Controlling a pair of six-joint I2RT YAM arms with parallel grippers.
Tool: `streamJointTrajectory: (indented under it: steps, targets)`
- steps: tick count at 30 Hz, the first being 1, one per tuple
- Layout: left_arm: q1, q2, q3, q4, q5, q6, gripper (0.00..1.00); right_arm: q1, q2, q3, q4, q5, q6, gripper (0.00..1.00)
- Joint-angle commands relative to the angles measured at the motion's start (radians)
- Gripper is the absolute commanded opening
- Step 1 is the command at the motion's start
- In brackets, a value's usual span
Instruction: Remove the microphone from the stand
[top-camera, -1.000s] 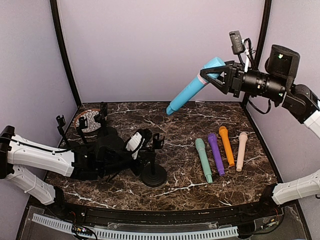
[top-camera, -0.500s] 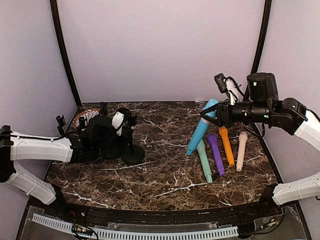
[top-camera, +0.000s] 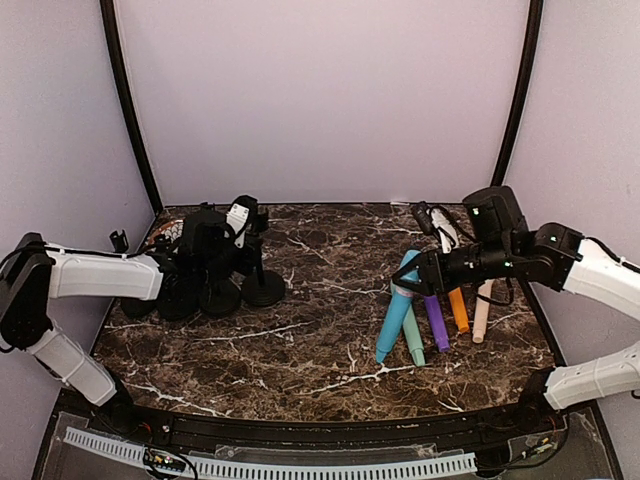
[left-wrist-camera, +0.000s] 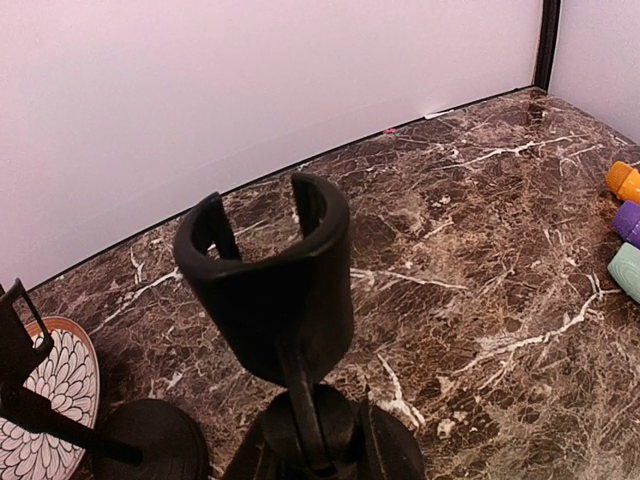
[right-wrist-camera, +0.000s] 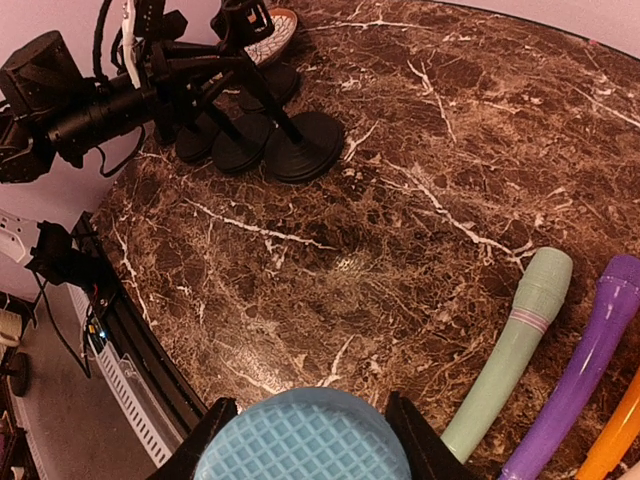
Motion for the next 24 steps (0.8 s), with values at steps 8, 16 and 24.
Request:
streamJointTrajectory:
  steps: [8,16,24]
  targets:
    - [0.044,0.002,0.081,-0.143,0.057,0.059,0.55,-0.003,0.114,-0.013,-0.006,-0.093,-0.014,0.09]
    - [0.044,-0.112,0.251,-0.364,0.267,-0.015,0.79,-0.004,0.225,0.061,-0.064,-0.017,-0.040,0.11]
    - [0.090,-0.293,0.341,-0.604,0.292,-0.060,0.94,-0.019,0.461,0.202,-0.058,0.115,-0.044,0.18]
